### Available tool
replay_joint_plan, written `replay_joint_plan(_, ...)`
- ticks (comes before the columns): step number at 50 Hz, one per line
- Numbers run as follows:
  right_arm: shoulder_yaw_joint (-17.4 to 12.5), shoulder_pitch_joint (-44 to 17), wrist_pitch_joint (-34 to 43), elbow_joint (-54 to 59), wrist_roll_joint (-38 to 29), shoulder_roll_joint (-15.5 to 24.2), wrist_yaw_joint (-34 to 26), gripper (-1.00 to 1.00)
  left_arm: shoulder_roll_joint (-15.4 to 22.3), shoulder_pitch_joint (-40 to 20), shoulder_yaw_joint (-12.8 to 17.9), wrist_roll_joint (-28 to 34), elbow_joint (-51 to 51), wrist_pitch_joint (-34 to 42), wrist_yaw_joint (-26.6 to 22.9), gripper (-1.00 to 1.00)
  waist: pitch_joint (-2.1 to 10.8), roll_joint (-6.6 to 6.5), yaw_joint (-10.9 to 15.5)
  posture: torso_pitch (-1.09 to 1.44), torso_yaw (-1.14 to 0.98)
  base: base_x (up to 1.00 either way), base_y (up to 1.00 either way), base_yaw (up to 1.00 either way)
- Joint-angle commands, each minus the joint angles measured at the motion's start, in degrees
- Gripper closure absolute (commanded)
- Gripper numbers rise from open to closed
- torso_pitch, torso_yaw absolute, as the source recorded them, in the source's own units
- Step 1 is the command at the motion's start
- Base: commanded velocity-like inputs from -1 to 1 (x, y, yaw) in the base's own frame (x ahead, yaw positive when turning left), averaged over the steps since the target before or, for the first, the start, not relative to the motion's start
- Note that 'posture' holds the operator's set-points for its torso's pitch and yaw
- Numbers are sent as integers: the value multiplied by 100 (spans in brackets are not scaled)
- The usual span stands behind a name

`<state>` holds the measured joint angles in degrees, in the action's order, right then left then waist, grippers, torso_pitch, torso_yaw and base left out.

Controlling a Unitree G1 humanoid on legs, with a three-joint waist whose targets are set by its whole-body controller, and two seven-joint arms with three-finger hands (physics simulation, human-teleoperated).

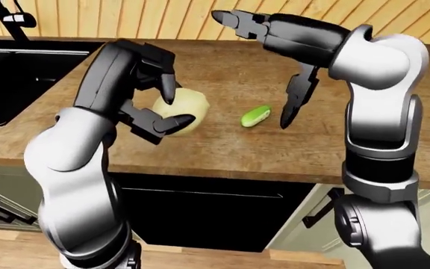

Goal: Place the pear and the pickle on separate cutting boards.

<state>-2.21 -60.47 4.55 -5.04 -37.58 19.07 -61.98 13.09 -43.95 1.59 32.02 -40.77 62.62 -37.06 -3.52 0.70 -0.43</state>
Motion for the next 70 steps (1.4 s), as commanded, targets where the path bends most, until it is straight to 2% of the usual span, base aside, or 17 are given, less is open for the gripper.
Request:
replay_joint_plan(1,-77,-256,-49,-55,-54,43,-59,-100,47,-173,79,17,-108,-160,99,98,162,-2,2,0,0,0,0,0)
replay_joint_plan(5,-26,-351,32,-23,-159,-10,-405,-87,71,-203,87,-9,-107,-132,112,100,147,-10,-13,0,0,0,0,0)
replay_joint_plan(8,3,-359,23,-1,-236,-59,-567,-31,107,-222,100,-28,-115,-109,103,100,133,-18,-25,0,0,0,0,0)
replay_joint_plan(14,28,-444,-47,100,-340,-148,-717,-15,144,-235,147,-89,-113,-107,135,100,125,-34,-42,0,0,0,0,0)
replay_joint_plan(19,83,-399,-72,62,-473,-204,-968,-11,206,-254,191,-153,-135,-73,144,100,122,-50,-49,0,0,0,0,0)
replay_joint_plan(28,67,-340,-139,-86,-646,-232,-1339,-19,294,-329,224,-242,-171,26,191,100,123,-60,-52,0,0,0,0,0)
replay_joint_plan(41,39,-306,-901,845,-944,-122,-867,-22,343,-310,256,-389,-158,23,294,100,165,-57,-35,0,0,0,0,0)
replay_joint_plan(56,46,-306,-1344,1545,-1211,-92,-484,-9,404,-337,287,-481,-142,30,344,100,194,-49,-19,0,0,0,0,0)
replay_joint_plan(70,48,-169,-1655,2135,-1429,-100,120,3,426,-286,301,-565,-209,59,409,100,193,-42,-19,0,0,0,0,0)
